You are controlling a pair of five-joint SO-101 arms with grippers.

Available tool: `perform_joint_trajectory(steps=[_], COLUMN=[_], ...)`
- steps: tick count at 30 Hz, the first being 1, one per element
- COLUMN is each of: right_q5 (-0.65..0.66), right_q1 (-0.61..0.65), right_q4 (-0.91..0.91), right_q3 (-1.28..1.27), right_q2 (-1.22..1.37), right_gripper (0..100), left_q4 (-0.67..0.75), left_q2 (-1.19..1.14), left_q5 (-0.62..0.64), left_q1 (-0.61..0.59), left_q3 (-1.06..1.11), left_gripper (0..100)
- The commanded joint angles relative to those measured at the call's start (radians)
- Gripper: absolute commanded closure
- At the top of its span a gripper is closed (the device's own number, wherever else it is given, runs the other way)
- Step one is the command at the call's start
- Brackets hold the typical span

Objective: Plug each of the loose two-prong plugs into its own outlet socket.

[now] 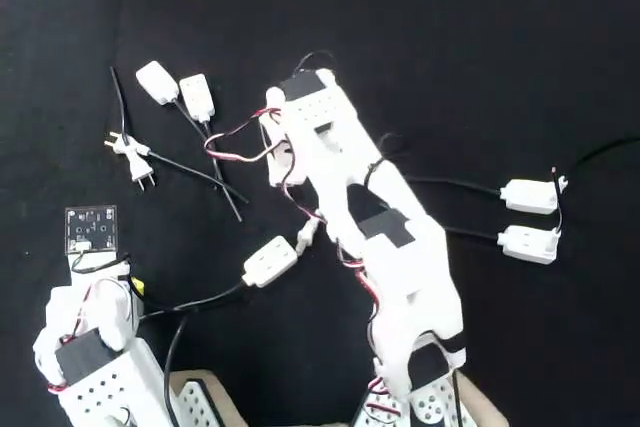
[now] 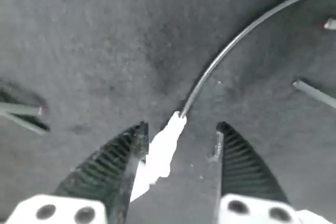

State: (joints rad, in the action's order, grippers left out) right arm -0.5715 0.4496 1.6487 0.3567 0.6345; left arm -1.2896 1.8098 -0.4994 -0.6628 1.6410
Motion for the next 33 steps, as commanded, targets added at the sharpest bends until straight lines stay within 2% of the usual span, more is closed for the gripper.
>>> perform_joint_trajectory(steps=[1, 6, 17, 25, 31, 33], right_q5=[-0.028, -0.057, -0.064, 0.101, 0.232, 0.33], right_q1=[0.014, 0.014, 0.012, 0.009, 0.012, 0.018], right_q4=[-0.048, -0.172, -0.213, -0.141, 0.003, 0.038], right_q3=[-0.059, -0.188, -0.216, -0.213, -0.148, -0.122], right_q2=[-0.015, -0.015, -0.016, -0.016, -0.015, -0.012], right_gripper=[79.0, 79.6, 96.1, 96.3, 96.4, 96.4], left_q4=[-0.008, -0.008, -0.008, -0.008, -0.008, -0.008], left_q2=[0.008, 0.008, 0.008, 0.008, 0.008, 0.008], left_q5=[-0.009, -0.009, -0.009, -0.009, -0.009, -0.009], left_q1=[-0.01, -0.01, -0.008, -0.008, -0.008, -0.008], left_q3=[-0.007, -0.007, -0.007, -0.007, -0.007, -0.007], left_gripper=[78, 78, 78, 78, 78, 78])
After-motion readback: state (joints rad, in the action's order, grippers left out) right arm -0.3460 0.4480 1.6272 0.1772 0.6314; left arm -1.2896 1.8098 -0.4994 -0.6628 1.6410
